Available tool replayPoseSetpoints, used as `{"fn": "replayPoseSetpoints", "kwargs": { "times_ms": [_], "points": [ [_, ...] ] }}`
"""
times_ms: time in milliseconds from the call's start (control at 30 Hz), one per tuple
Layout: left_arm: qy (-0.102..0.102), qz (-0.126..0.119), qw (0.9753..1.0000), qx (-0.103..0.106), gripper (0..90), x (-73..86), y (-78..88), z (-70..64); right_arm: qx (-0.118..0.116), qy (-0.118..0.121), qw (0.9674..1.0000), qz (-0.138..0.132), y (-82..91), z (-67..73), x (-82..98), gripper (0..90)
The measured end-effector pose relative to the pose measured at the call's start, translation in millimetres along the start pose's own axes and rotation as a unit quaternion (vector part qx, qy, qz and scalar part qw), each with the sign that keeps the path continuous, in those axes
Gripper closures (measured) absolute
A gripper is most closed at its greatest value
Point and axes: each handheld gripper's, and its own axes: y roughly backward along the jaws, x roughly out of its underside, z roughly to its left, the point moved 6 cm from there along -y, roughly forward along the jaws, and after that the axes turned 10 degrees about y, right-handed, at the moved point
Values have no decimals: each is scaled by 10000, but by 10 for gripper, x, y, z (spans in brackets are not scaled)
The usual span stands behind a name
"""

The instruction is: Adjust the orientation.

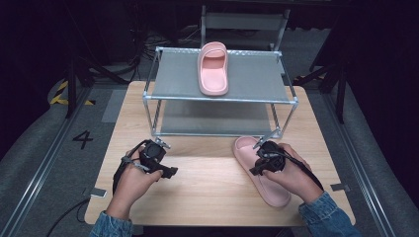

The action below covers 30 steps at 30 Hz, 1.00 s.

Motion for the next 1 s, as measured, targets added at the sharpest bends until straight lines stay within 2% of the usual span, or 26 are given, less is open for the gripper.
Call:
{"fn": "replayPoseSetpoints", "kwargs": {
  "times_ms": [167,333,600,633,800,933,1000],
  "points": [
    [-79,108,9999,-67,220,62,-90,76,78,-43,9999,69,-39,-15,3,801],
    [-39,262,9996,-64,210,116,-160,111,142,-51,9998,96,-12,-18,2,830],
    [-28,282,9996,0,198,118,-146,110,104,-128,9999,-2,76,-16,-11,862],
    [-88,241,9997,-8,198,109,-144,119,104,-128,9999,-2,76,-16,-11,862],
    [-71,246,9997,14,196,116,-119,133,-179,-118,9996,-207,187,27,-66,862],
    [-61,259,9996,-11,195,118,-118,151,-228,-40,9995,-224,254,58,-105,862],
    [-56,274,9996,11,195,119,-116,150,-214,53,9995,-228,352,81,-155,861]
  ]
}}
